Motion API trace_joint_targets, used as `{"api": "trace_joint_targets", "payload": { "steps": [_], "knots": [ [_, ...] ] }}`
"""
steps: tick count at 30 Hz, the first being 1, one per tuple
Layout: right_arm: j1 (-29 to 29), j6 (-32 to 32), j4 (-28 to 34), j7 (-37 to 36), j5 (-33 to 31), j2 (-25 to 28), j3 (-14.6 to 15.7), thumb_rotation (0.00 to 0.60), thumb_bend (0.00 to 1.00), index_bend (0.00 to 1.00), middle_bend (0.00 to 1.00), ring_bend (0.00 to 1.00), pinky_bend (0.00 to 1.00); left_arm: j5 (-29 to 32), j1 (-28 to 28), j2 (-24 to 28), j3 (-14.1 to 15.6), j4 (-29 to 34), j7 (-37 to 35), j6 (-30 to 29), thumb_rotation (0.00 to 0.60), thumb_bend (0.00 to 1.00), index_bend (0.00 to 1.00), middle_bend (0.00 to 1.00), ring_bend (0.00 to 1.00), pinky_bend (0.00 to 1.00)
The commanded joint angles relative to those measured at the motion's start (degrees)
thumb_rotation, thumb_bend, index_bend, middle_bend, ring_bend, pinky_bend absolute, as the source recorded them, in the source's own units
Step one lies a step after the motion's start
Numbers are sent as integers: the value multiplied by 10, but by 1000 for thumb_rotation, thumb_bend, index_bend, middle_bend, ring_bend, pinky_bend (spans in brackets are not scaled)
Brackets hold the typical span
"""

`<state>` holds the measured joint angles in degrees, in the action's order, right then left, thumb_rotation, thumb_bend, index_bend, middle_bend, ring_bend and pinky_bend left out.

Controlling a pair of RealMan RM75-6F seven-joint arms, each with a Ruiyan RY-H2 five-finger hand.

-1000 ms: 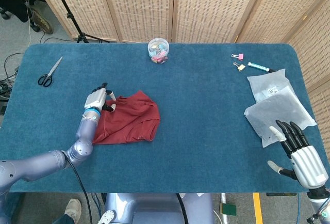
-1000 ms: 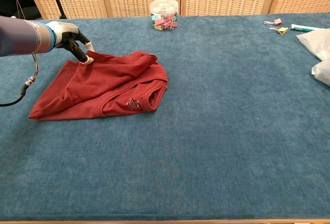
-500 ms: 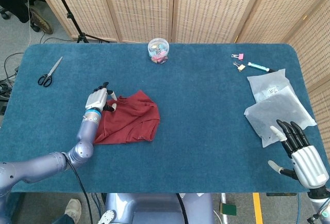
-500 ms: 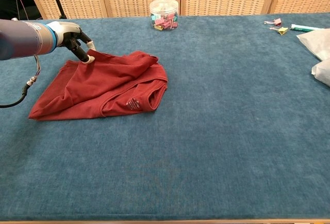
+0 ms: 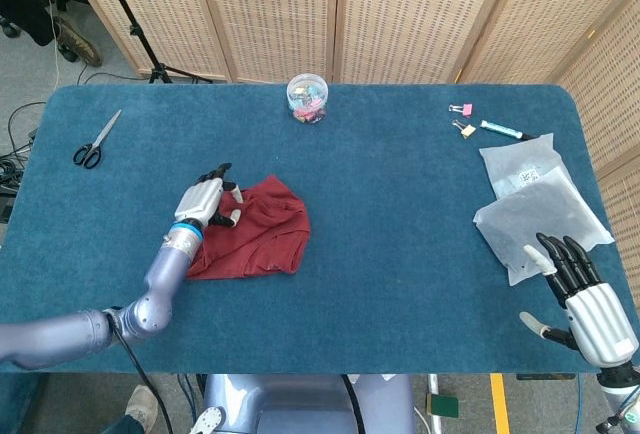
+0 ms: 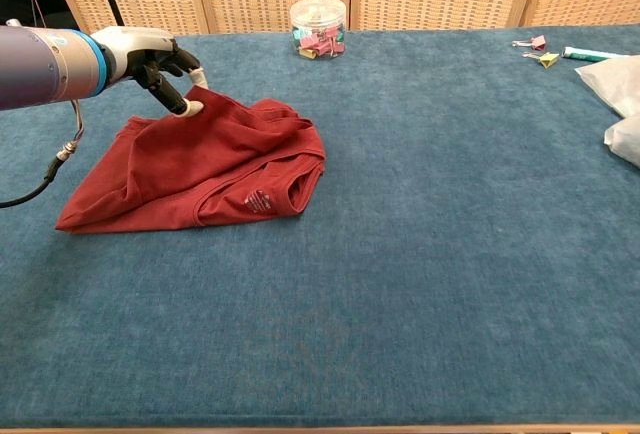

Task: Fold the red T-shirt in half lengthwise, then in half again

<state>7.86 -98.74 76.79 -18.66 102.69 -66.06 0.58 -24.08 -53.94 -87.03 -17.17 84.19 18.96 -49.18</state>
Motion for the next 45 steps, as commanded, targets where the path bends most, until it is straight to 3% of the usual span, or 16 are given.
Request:
{"api": "trace_joint_targets", "payload": {
  "steps": [1,16,28,33,34,36,38,40,43,45],
  "knots": [
    [0,0,1,0,0,0,0,600,0,0,0,0,0,-26,9,11,8,34,-5,-12,600,599,729,0,0,0],
    [-1,-1,2,-2,0,3,1,600,0,0,0,0,0,-82,9,-12,31,85,0,-39,600,600,729,0,0,0],
    [-2,0,4,-2,0,5,1,600,0,0,0,0,0,-124,7,-47,50,89,5,-42,600,597,729,0,0,0],
    [-2,0,5,-2,1,6,2,600,0,0,0,0,0,-132,6,-58,58,82,6,-35,600,492,717,0,0,0],
    [-2,0,5,-2,1,6,2,600,0,0,0,0,0,-132,6,-59,59,82,6,-33,600,445,665,0,0,0],
    [-2,-1,5,-2,1,6,2,600,0,0,0,0,0,-135,6,-60,60,81,5,-30,600,351,466,0,0,0],
    [-3,-1,6,-2,1,7,2,600,0,0,0,0,0,-153,9,-63,60,78,-2,-33,600,224,161,0,0,0],
    [-3,-1,6,-3,1,7,2,600,0,0,0,0,0,-168,13,-64,62,76,-8,-33,600,121,27,0,0,0],
    [-3,-2,6,-3,1,8,2,600,0,0,0,0,0,-189,17,-62,62,76,-19,-33,600,10,0,0,0,0],
    [-3,-1,6,-3,1,8,2,600,0,0,0,0,0,-205,21,-60,61,77,-30,-33,600,0,0,0,0,0]
  ]
}}
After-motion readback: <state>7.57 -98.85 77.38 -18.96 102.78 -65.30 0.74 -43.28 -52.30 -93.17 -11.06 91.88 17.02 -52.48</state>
